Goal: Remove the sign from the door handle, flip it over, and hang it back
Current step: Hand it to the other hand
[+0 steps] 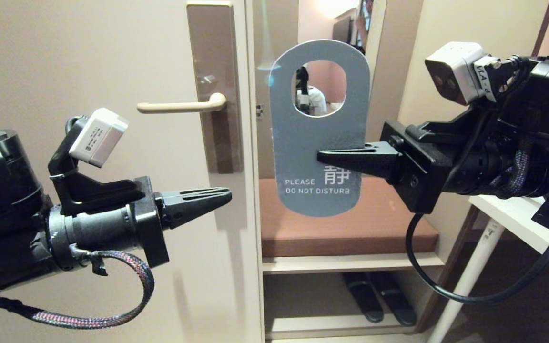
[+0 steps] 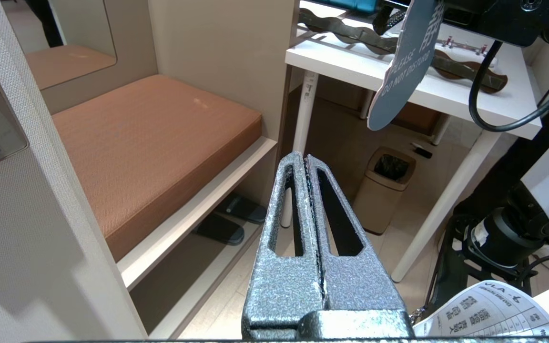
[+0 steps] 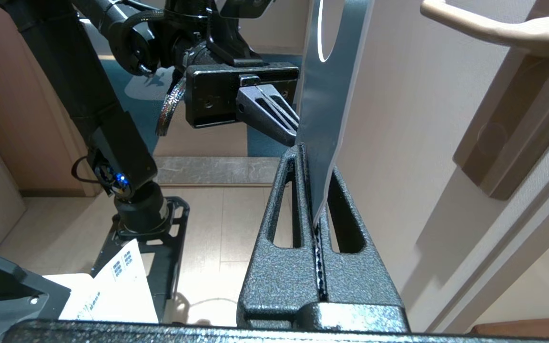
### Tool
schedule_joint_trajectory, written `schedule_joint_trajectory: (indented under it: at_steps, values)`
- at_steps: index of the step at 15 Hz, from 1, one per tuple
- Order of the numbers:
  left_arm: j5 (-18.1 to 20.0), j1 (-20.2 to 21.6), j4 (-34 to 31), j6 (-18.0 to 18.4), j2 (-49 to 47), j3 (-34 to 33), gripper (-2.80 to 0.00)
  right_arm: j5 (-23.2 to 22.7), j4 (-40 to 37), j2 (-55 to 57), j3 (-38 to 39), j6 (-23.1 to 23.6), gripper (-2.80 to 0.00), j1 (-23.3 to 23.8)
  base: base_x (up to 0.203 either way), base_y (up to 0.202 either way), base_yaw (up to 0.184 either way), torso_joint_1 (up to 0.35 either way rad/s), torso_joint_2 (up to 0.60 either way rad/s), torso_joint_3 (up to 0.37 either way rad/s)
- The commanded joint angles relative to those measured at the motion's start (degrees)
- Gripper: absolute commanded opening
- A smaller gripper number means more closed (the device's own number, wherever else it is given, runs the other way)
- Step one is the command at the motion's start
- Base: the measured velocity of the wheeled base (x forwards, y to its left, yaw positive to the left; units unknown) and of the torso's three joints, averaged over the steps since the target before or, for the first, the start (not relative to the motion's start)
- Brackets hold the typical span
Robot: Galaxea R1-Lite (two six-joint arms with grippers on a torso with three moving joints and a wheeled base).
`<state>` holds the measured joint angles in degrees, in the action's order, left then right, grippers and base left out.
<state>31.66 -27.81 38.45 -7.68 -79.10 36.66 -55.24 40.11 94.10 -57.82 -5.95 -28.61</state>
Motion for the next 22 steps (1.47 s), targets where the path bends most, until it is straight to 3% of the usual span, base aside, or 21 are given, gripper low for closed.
schedule_joint_trajectory:
  at_steps: [1,2,3,22]
  values:
    - [0.16,-0.14,0.22,-0.05,0.09,-0.09,-2.8,-0.31,0.23,0.03,0.58,0.06,-2.8,-0.04,0.0,0.0,0.0,0.0,0.0,0.0]
    - [0.16,-0.14,0.31,-0.05,0.0,-0.09,-2.8,-0.39,0.23,-0.06,0.94,0.06,-2.8,-0.04,0.0,0.0,0.0,0.0,0.0,0.0]
    - [0.16,-0.14,0.31,-0.05,0.0,-0.09,0.0,-0.4,0.23,-0.06,1.13,0.15,-2.8,-0.04,0.0,0.0,0.0,0.0,0.0,0.0]
    - [0.18,-7.36,4.09,-0.41,-0.88,0.34,0.0,-0.4,1.68,0.98,0.42,-0.1,-2.8,-4.26,0.0,0.0,0.0,0.0,0.0,0.0]
